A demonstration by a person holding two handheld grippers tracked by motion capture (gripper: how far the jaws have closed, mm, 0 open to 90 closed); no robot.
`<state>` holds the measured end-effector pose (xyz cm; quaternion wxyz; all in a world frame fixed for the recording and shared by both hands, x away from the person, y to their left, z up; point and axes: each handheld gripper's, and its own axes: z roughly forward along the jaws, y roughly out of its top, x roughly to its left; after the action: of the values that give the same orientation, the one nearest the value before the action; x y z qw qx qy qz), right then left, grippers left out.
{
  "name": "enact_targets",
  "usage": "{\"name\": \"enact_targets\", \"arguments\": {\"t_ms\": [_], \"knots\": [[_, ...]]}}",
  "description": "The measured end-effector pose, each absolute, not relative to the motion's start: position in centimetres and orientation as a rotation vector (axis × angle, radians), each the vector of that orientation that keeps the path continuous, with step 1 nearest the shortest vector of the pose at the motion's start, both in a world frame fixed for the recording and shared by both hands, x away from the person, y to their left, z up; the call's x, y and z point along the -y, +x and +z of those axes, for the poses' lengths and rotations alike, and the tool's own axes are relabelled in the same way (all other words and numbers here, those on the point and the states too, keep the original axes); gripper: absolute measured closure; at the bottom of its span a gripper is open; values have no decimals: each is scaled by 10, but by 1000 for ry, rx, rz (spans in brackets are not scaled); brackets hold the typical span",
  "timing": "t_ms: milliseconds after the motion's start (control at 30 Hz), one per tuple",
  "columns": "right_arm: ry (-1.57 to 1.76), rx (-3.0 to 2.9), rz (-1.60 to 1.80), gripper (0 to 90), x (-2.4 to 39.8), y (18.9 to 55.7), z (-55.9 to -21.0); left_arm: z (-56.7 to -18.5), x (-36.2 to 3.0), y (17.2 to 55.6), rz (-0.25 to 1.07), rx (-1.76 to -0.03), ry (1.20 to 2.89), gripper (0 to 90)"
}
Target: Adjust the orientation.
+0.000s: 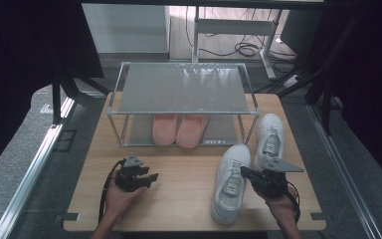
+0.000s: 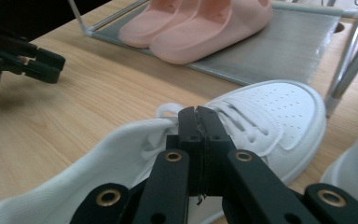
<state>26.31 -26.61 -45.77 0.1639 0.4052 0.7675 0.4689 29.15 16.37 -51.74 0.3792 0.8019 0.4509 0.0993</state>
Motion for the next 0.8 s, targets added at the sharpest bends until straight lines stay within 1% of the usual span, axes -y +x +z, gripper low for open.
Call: {"name": "enact_targets", "arguments": {"t_ms": [800], "knots": [[1031, -2307, 1339, 900, 231, 253, -456, -521, -156, 292, 235, -1134, 2085, 514]]}}
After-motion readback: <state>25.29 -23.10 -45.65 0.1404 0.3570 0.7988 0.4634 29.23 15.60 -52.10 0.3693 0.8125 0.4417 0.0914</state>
